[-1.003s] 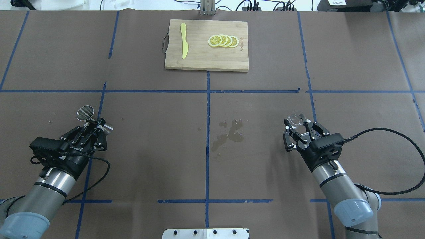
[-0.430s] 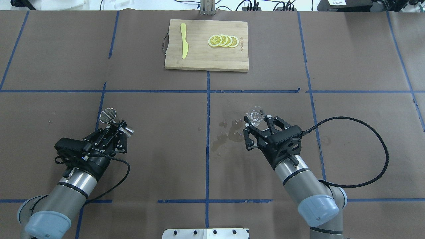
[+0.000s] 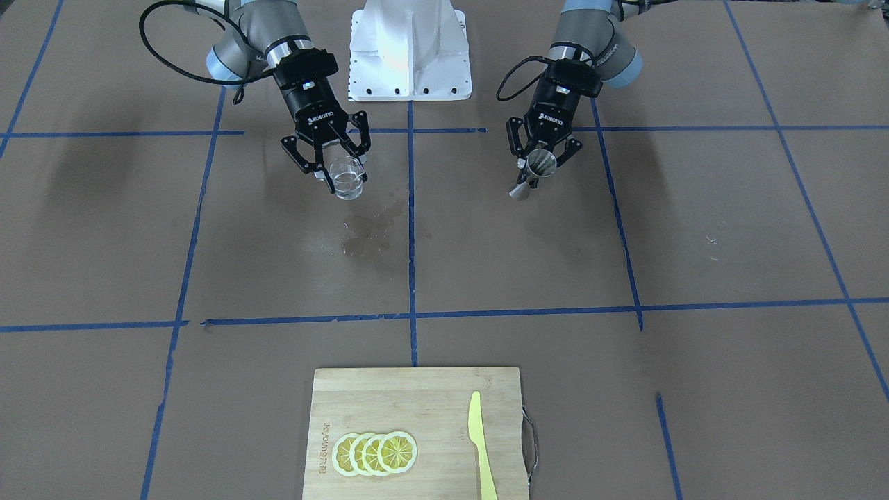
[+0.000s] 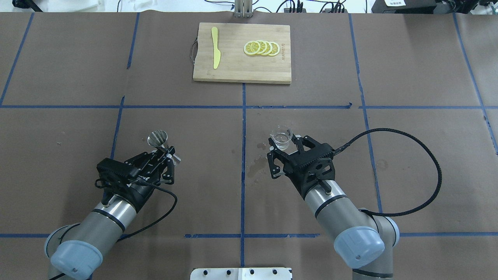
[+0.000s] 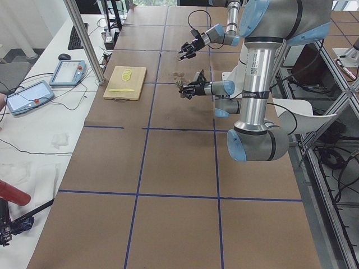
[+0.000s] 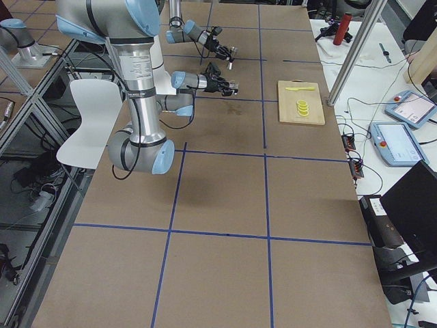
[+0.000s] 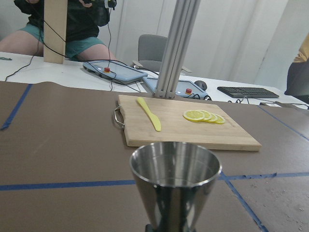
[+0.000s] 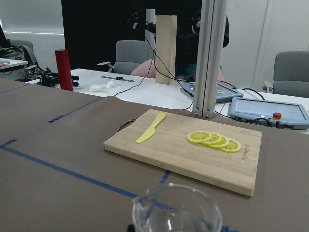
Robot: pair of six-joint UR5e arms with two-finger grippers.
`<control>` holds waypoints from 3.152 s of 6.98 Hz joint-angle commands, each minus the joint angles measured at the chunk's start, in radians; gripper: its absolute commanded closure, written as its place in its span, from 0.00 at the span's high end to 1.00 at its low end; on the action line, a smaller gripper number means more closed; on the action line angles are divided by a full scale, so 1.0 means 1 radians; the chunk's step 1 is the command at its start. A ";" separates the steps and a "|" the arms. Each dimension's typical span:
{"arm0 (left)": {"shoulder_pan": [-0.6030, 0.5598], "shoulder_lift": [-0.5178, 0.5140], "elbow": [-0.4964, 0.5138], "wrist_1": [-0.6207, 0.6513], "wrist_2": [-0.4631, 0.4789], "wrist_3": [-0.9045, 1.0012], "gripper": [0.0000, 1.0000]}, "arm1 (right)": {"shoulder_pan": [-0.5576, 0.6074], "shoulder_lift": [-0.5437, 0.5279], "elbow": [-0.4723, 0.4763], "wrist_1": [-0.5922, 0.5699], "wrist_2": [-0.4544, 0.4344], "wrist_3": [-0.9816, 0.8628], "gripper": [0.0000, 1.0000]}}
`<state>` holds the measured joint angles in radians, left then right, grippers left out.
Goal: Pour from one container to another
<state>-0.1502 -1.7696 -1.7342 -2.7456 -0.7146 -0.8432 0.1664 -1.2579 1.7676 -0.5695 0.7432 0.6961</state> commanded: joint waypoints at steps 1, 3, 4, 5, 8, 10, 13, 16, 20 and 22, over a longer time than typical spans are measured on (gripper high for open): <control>-0.050 -0.124 0.060 0.007 -0.052 0.230 0.00 | -0.001 0.002 0.038 -0.041 0.007 -0.015 0.22; -0.121 -0.218 0.131 0.015 -0.165 0.312 0.00 | -0.007 -0.001 0.079 -0.070 0.007 -0.029 0.22; -0.132 -0.247 0.163 0.009 -0.218 0.317 0.00 | -0.008 -0.003 0.119 -0.122 0.007 -0.032 0.22; -0.134 -0.282 0.206 0.004 -0.251 0.317 0.00 | -0.010 -0.003 0.177 -0.204 0.008 -0.059 0.22; -0.132 -0.317 0.240 -0.084 -0.365 0.322 0.00 | -0.021 0.011 0.223 -0.314 0.010 -0.098 0.22; -0.132 -0.359 0.272 -0.095 -0.390 0.335 0.00 | -0.010 0.044 0.230 -0.383 0.034 -0.110 0.22; -0.127 -0.361 0.294 -0.158 -0.391 0.346 0.00 | 0.030 0.055 0.230 -0.424 0.073 -0.110 0.22; -0.124 -0.364 0.294 -0.160 -0.405 0.346 0.00 | 0.045 0.081 0.228 -0.498 0.096 -0.109 0.22; -0.121 -0.376 0.294 -0.160 -0.407 0.398 0.00 | 0.080 0.120 0.231 -0.622 0.154 -0.110 0.22; -0.121 -0.379 0.294 -0.160 -0.408 0.398 0.00 | 0.081 0.121 0.257 -0.670 0.156 -0.144 0.22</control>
<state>-0.2718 -2.1474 -1.4407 -2.9054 -1.1217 -0.4461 0.2455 -1.1391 2.0053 -1.2074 0.8952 0.5778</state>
